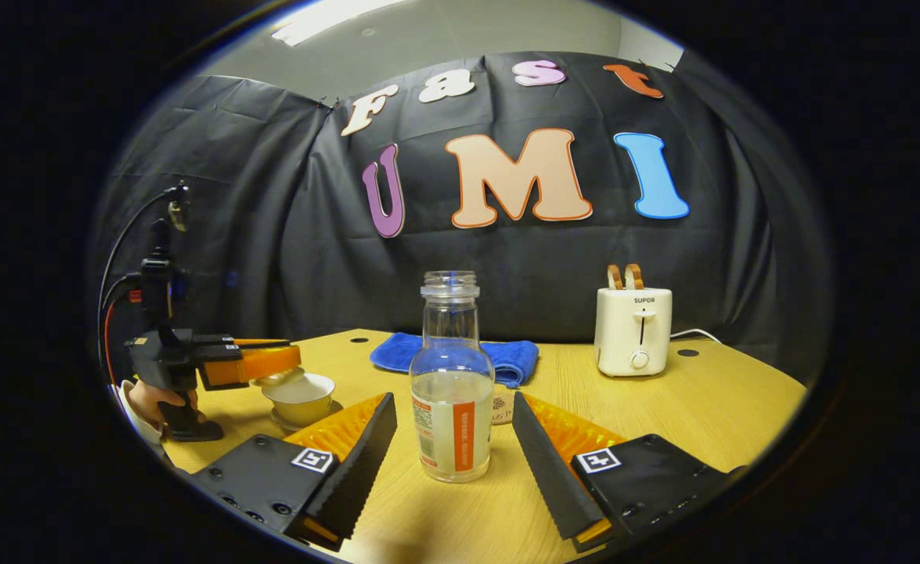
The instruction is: Open the teacup lid with one hand, grasp the water bottle and pour water into the teacup with the other hand; after pouring, place the water bottle on the coaster and then close the teacup lid.
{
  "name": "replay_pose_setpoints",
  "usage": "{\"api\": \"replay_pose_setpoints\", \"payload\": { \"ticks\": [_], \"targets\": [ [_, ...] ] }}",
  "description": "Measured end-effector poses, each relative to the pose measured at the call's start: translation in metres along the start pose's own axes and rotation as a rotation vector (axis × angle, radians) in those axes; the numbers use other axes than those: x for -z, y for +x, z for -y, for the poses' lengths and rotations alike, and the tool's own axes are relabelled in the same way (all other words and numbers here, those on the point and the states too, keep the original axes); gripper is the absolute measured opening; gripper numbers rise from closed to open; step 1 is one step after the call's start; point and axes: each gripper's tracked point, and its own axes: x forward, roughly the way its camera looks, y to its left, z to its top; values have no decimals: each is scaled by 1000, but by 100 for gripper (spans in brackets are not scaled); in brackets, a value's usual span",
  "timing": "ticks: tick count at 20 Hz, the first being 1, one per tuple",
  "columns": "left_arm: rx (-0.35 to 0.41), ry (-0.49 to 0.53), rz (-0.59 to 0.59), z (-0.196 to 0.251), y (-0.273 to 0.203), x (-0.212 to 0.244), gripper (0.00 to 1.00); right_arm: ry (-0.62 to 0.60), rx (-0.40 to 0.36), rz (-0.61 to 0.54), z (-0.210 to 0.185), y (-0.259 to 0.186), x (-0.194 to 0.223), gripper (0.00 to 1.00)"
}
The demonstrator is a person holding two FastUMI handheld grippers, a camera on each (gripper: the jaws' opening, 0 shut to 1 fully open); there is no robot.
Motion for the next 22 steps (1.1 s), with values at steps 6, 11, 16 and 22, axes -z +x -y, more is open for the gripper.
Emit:
{"api": "replay_pose_setpoints", "payload": {
  "ticks": [6,11,16,22],
  "targets": [
    [-98,-7,23,-49,-19,-1,27,-4,6,-72,-4,21,10,96],
    [-159,-3,23,-79,-30,-1,27,-11,15,-126,-8,43,18,96],
    [-168,-3,24,-92,-35,0,27,-13,60,-203,-3,57,31,93],
    [-170,-2,24,-95,-34,0,27,-77,84,-189,-8,58,28,81]
  ]
}}
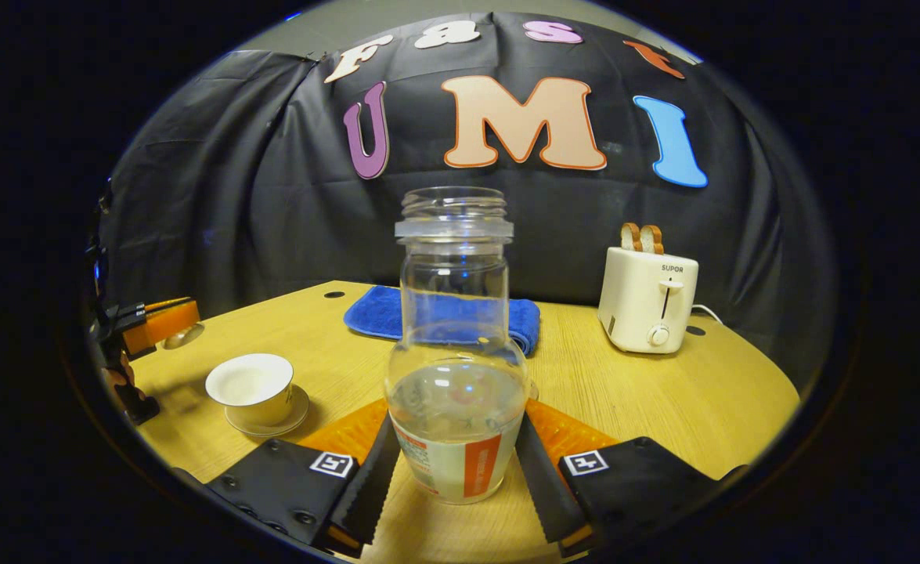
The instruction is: Open the teacup lid with one hand, grasp the water bottle and pour water into the teacup with the other hand; after pouring, place the water bottle on the coaster and then close the teacup lid.
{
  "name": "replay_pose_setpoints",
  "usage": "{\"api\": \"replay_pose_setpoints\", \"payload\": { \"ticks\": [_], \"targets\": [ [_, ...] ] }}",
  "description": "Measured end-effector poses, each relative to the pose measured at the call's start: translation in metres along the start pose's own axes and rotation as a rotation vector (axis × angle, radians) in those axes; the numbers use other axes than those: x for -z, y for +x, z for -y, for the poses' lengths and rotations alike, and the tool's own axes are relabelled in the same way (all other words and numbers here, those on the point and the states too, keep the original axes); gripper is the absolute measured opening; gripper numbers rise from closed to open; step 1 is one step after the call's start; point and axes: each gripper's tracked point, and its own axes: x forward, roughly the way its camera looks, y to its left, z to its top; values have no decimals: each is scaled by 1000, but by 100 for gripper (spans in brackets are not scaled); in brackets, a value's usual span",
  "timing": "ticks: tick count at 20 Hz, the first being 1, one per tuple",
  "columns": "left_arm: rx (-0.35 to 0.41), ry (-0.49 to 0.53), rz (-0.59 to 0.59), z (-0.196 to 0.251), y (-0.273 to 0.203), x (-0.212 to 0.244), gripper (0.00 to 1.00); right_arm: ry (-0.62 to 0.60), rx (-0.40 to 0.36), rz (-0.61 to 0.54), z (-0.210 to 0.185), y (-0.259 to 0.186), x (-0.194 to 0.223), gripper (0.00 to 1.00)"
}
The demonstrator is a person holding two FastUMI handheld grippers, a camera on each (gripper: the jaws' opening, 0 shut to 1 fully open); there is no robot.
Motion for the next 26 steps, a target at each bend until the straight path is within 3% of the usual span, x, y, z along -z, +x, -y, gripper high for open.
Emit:
{"api": "replay_pose_setpoints", "payload": {
  "ticks": [4,9,12,20,26],
  "targets": [
    [-10,-1,0,-1,1,0,27,-150,38,24,-8,0,-4,82],
    [-14,-1,0,-2,1,1,27,-561,142,75,-13,1,-7,81],
    [-15,-2,0,-2,-1,1,27,-718,152,73,-24,3,-4,81],
    [-19,-2,0,-2,-1,2,27,-1029,161,19,-33,13,3,80],
    [-22,-2,0,-3,-1,1,27,-1159,164,3,-30,16,3,81]
  ]
}}
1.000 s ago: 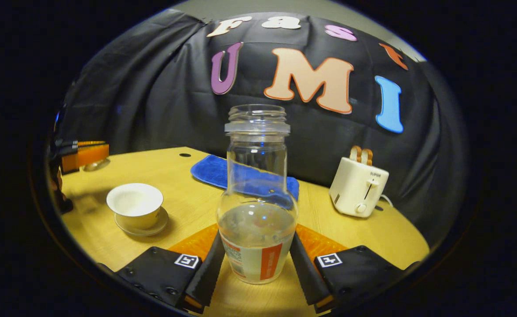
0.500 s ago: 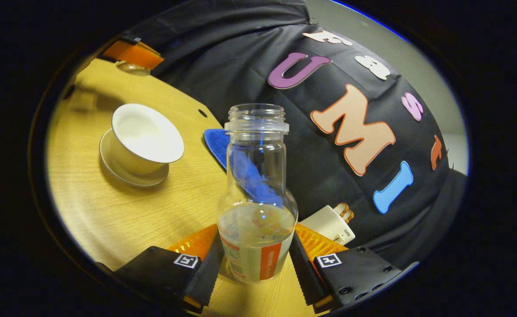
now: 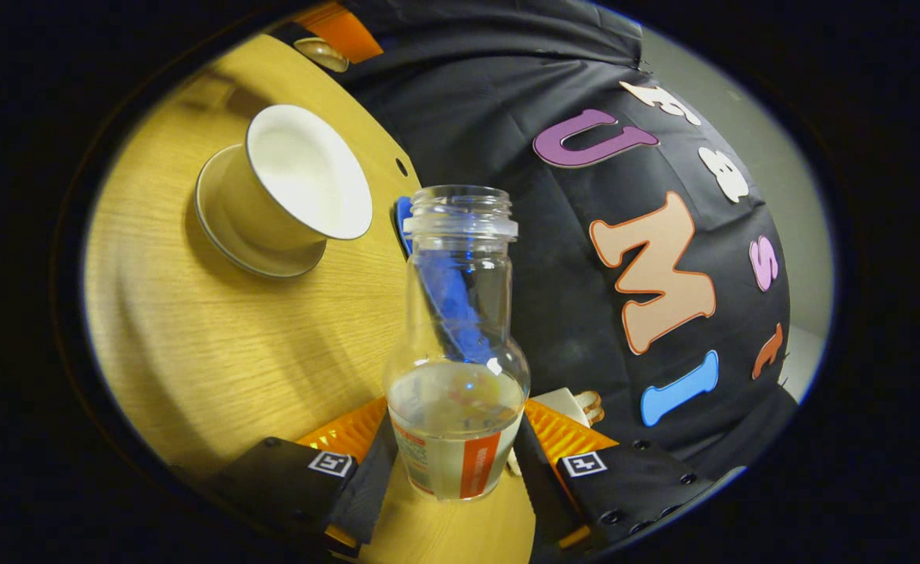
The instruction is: Open the teacup lid with one hand, grasp the water bottle and pour water into the teacup with the other hand; after pouring, place the water bottle on the coaster and then close the teacup lid.
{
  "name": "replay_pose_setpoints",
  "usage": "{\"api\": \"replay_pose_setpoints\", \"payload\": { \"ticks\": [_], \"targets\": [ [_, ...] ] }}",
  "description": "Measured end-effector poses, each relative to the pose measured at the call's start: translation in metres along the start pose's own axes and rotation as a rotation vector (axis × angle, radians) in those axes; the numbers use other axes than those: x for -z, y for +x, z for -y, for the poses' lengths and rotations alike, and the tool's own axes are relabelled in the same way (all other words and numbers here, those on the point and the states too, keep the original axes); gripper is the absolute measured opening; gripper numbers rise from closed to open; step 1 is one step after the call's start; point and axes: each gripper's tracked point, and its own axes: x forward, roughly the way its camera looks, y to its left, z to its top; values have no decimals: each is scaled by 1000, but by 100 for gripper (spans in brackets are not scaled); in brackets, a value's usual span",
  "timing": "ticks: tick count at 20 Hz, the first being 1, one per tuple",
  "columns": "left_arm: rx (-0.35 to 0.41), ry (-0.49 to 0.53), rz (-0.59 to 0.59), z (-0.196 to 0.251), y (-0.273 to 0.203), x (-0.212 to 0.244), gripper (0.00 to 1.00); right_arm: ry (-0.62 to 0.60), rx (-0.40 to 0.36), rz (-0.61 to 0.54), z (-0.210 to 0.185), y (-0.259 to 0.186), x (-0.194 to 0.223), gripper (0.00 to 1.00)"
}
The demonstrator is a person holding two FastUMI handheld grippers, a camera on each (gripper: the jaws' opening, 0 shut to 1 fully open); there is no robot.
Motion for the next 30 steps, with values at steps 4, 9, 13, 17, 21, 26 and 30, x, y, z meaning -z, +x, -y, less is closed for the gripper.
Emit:
{"api": "replay_pose_setpoints", "payload": {
  "ticks": [4,9,13,17,21,26,30],
  "targets": [
    [-3,0,0,0,-1,0,27,-125,47,26,8,-3,-8,80],
    [-4,0,0,0,1,0,27,-268,92,57,19,-2,-17,79],
    [-4,0,0,0,0,0,27,-350,125,71,23,-6,-23,82],
    [-8,-1,-2,-1,-1,0,27,-467,140,92,27,-2,-29,82],
    [-8,-1,-2,0,1,0,27,-545,153,115,22,-4,-31,82],
    [-7,-2,-2,0,0,0,27,-584,191,139,24,-10,-37,79],
    [-7,-2,-3,-1,0,0,27,-601,220,147,51,-2,-47,82]
  ]
}}
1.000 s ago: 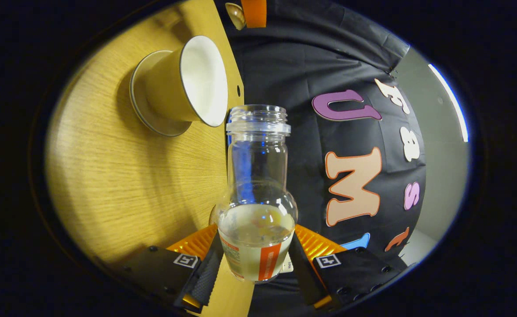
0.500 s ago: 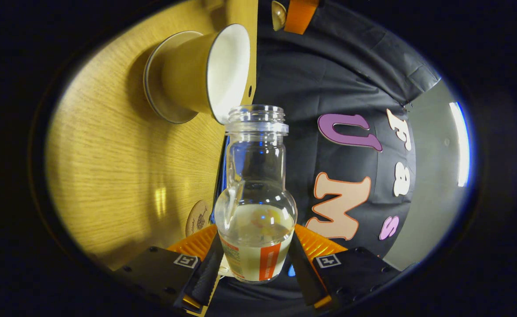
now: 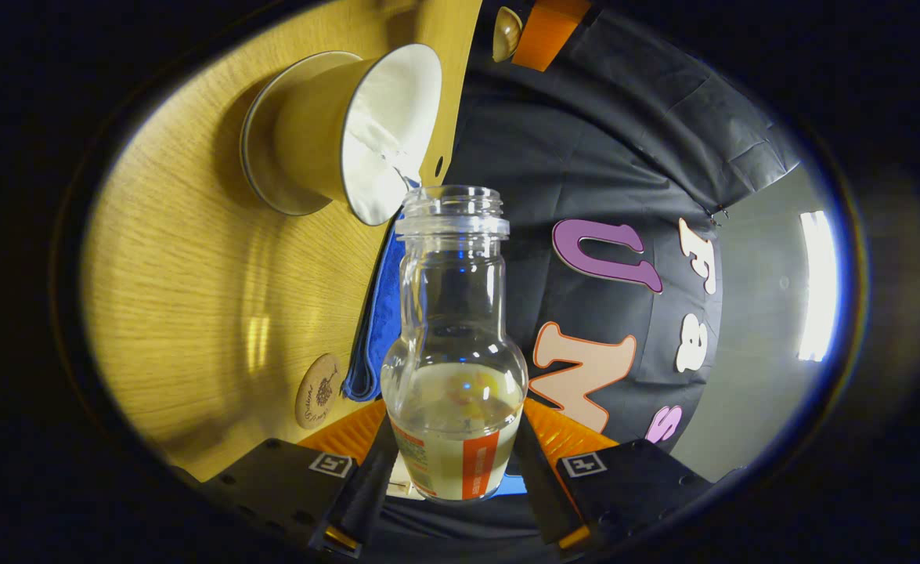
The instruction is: Open the teacup lid with one hand, grasp the water bottle and pour water into the teacup with the other hand; after pouring, place the water bottle on the coaster and then close the teacup lid.
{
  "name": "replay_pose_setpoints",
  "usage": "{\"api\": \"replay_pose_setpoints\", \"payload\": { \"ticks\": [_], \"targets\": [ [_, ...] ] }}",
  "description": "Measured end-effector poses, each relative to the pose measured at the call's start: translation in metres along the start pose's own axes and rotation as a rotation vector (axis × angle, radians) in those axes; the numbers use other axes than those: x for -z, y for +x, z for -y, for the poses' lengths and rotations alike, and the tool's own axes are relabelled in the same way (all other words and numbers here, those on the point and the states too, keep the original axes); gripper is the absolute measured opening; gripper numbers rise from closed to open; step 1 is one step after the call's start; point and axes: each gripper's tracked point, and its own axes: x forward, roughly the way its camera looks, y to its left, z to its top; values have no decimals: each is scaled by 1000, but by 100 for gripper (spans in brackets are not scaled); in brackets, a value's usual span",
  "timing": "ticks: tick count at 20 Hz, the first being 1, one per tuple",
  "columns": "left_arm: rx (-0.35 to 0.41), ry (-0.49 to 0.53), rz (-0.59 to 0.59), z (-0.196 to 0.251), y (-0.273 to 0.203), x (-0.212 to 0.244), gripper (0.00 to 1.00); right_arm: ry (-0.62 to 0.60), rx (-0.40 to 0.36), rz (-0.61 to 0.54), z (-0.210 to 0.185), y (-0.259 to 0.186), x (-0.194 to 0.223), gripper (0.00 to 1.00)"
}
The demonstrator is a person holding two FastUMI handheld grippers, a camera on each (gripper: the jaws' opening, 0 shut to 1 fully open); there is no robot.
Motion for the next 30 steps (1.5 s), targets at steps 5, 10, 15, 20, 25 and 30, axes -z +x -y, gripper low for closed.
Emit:
{"api": "replay_pose_setpoints", "payload": {
  "ticks": [5,10,15,20,25,30],
  "targets": [
    [0,0,0,0,0,1,27,-50,63,5,22,7,7,79],
    [0,-1,0,0,1,1,27,-100,131,28,40,7,6,82],
    [1,0,0,0,1,1,27,-143,184,56,52,6,-2,80],
    [1,0,0,-1,0,1,27,-171,194,76,52,7,-10,81],
    [1,0,0,0,1,0,27,-201,173,86,35,13,-11,82],
    [1,0,0,-1,0,0,27,-26,56,79,-3,10,-9,83]
  ]
}}
